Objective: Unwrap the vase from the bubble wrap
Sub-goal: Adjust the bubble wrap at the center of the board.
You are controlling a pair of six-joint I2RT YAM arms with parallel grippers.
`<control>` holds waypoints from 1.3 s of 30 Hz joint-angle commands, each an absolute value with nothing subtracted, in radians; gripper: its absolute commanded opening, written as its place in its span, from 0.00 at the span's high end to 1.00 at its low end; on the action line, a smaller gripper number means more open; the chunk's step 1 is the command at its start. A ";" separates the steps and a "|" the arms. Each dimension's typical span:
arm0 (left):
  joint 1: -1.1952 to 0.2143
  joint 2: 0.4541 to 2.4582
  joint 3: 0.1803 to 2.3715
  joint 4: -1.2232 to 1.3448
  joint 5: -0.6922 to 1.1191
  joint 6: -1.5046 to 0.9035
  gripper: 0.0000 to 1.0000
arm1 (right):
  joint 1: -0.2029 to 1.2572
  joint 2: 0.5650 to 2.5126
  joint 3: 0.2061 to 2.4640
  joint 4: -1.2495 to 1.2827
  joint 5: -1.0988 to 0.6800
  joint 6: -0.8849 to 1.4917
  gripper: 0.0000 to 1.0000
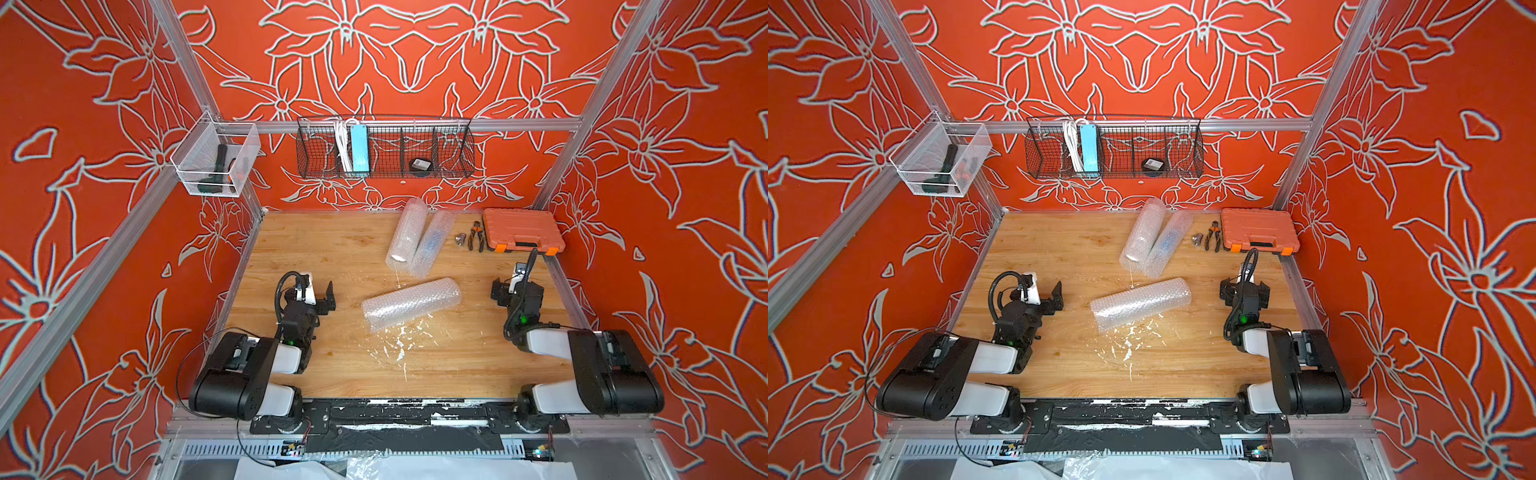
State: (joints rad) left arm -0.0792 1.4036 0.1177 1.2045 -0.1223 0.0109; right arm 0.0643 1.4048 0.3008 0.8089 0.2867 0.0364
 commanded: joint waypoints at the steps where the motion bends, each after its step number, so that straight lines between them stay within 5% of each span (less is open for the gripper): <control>1: -0.075 1.408 0.120 1.212 -0.127 0.018 0.02 | 0.069 1.408 0.304 0.827 0.299 0.042 0.02; 35: -0.075 1.313 0.137 1.114 -0.227 -0.024 0.02 | 0.069 1.337 0.257 0.866 0.282 0.027 0.02; 39: -0.075 1.174 0.170 0.908 -0.330 -0.106 0.02 | 0.070 1.161 0.370 0.492 0.396 0.103 0.02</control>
State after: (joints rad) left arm -0.0792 1.2533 0.1326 1.0496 -0.2363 -0.0368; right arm 0.0658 1.2545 0.2974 0.6899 0.3176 0.0502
